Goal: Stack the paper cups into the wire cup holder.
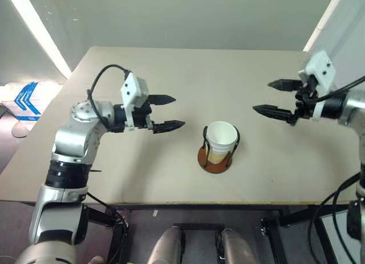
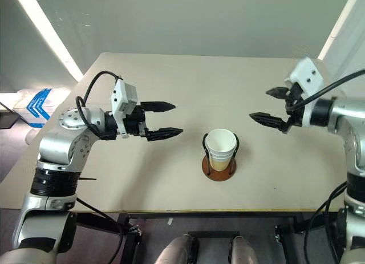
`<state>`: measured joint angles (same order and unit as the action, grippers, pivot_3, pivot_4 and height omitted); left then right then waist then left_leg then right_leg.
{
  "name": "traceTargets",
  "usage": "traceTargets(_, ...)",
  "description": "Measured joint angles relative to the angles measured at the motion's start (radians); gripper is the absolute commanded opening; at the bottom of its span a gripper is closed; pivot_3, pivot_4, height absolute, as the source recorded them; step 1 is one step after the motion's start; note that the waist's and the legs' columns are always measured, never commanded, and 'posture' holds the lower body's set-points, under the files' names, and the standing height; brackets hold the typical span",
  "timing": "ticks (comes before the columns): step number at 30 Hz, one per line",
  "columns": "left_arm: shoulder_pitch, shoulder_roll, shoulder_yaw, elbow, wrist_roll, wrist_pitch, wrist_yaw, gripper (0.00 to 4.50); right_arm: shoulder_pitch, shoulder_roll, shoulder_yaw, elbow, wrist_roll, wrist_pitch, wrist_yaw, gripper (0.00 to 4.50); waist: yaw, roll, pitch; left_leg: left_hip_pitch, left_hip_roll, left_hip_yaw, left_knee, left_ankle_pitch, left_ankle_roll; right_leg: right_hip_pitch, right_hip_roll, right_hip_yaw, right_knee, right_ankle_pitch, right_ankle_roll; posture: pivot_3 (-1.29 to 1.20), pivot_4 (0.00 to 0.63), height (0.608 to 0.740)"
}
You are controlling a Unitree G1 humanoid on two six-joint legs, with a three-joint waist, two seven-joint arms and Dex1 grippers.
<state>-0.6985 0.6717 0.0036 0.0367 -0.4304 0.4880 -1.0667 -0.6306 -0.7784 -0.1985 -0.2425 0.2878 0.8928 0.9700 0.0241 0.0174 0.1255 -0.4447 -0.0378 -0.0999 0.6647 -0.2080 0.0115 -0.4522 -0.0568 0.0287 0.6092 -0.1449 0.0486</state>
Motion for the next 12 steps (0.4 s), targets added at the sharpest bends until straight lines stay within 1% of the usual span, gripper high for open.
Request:
traceTargets(2, 0.004, -0.015, 0.023, -0.003, 0.000, 0.002, 0.047, 4.50, 0.034, 0.040, -0.025, 0.002, 0.003, -0.002, -0.063, 4.46, 0.000, 0.000, 0.000, 0.000, 0.000, 0.000, -0.001, 0.000, 0.001, 0.000, 0.000, 0.000, 0.000, 0.000, 0.001, 0.00, 0.150, 0.740)
traceTargets(7, 0.037, -0.034, 0.065, -0.039, -0.001, 0.018, 0.154, 4.50, 0.057, 0.117, -0.076, 0.017, 0.004, -0.025, -0.216, 4.46, -0.004, 0.000, 0.000, 0.002, 0.000, 0.000, -0.001, 0.001, 0.006, 0.002, 0.000, 0.000, 0.000, 0.001, 0.000, 0.00, 0.150, 0.740)
traceTargets(9, 0.061, -0.049, 0.081, -0.054, 0.000, 0.026, 0.204, 4.50, 0.071, 0.144, -0.077, 0.060, -0.004, -0.062, -0.268, 4.46, -0.005, 0.000, 0.000, 0.006, 0.000, 0.000, -0.001, 0.001, 0.006, 0.005, 0.000, 0.001, 0.000, 0.001, -0.001, 0.00, 0.150, 0.740)
traceTargets(12, 0.091, -0.055, 0.100, -0.073, 0.001, 0.037, 0.258, 4.50, 0.068, 0.157, -0.077, 0.134, -0.008, -0.112, -0.313, 4.46, -0.006, 0.000, 0.000, 0.006, -0.001, 0.000, -0.001, 0.002, 0.006, 0.005, 0.000, 0.001, 0.000, 0.002, -0.002, 0.00, 0.150, 0.740)
